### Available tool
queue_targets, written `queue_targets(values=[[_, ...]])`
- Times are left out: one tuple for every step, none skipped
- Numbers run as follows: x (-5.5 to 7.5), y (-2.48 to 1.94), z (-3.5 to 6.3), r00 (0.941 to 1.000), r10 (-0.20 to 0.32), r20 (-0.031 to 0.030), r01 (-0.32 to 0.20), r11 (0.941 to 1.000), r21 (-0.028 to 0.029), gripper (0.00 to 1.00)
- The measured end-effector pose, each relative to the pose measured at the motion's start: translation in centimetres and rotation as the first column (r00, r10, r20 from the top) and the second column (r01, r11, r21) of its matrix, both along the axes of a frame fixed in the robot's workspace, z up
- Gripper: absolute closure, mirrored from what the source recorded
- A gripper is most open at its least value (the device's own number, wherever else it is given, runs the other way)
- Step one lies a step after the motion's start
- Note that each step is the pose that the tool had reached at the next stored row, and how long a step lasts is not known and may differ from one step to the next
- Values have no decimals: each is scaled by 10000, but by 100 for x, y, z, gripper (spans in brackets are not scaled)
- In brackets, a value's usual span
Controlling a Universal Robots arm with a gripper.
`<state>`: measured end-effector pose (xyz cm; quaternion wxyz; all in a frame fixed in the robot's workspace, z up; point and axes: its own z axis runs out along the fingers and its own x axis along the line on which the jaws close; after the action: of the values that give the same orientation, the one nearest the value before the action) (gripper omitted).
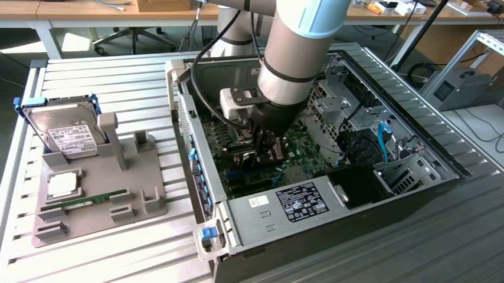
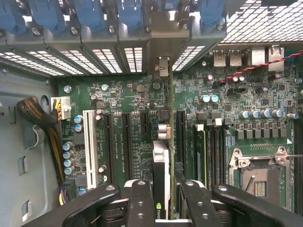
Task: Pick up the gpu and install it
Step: 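Insert the gpu into the slot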
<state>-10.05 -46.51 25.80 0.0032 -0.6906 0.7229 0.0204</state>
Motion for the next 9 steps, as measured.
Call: queue_targets(values=[[-11,0,0,10000,-8,-1,8,10000,0,73],[-18,3,0,10000,-36,-1,36,10000,0,73],[-19,6,0,10000,-53,0,53,10000,0,73],[-19,6,0,10000,-53,-1,53,10000,0,73],[-19,6,0,10000,-54,-1,54,10000,-1,73],[-19,6,0,10000,-54,0,54,10000,0,73],[-19,6,0,10000,-54,-1,54,10000,0,73],[-20,6,0,10000,-54,-1,54,10000,0,73],[-24,7,0,10000,-55,0,55,10000,0,73]])
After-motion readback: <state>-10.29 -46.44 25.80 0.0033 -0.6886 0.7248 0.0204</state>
